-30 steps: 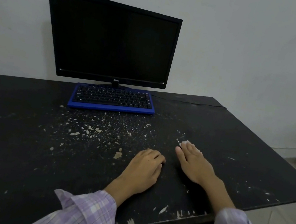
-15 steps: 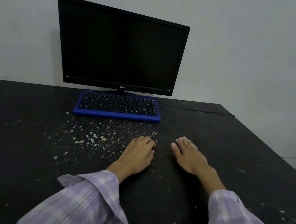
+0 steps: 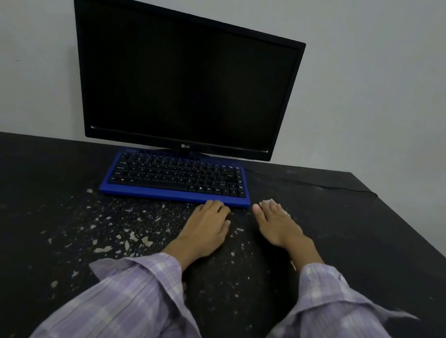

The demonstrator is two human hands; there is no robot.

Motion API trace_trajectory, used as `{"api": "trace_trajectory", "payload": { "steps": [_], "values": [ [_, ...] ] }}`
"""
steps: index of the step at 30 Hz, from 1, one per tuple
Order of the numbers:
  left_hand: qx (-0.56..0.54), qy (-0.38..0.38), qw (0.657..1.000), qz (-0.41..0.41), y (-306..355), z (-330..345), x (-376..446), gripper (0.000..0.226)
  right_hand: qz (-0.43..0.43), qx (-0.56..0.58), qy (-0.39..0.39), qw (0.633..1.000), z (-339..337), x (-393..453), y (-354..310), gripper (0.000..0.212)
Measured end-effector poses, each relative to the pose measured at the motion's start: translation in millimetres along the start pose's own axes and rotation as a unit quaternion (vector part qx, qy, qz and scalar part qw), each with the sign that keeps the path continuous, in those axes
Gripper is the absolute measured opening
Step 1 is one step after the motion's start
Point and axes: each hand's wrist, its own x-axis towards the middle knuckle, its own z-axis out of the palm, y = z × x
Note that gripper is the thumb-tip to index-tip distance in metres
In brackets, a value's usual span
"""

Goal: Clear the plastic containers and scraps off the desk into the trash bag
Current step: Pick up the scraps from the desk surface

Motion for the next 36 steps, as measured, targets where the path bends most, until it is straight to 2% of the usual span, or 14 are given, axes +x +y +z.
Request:
{"api": "trace_trajectory", "payload": {
  "steps": [12,16,21,31,36],
  "values": [
    [-0.006,0.023,1.000,0.006,-8.8,13.5,13.0,0.042,-0.035,0.028,0.015,0.999,-17.8,63.5,-23.9,0.058],
    [-0.011,0.020,1.000,-0.001,-9.0,12.3,12.3,0.042,-0.067,0.031,0.007,0.997,-13.0,50.8,-13.7,0.056],
    [-0.022,0.027,0.999,-0.001,-5.8,9.1,10.0,0.039,-0.062,0.016,0.016,0.998,-9.0,16.6,7.3,0.056],
    [-0.004,0.030,1.000,0.000,-14.1,-8.3,-3.3,0.032,-0.086,0.000,0.011,0.996,6.3,-65.9,-32.2,0.052],
    [0.019,0.037,0.999,-0.030,-45.8,-25.7,-33.0,0.035,-0.093,0.009,-0.003,0.996,16.5,-63.8,-54.0,0.055]
  ]
}}
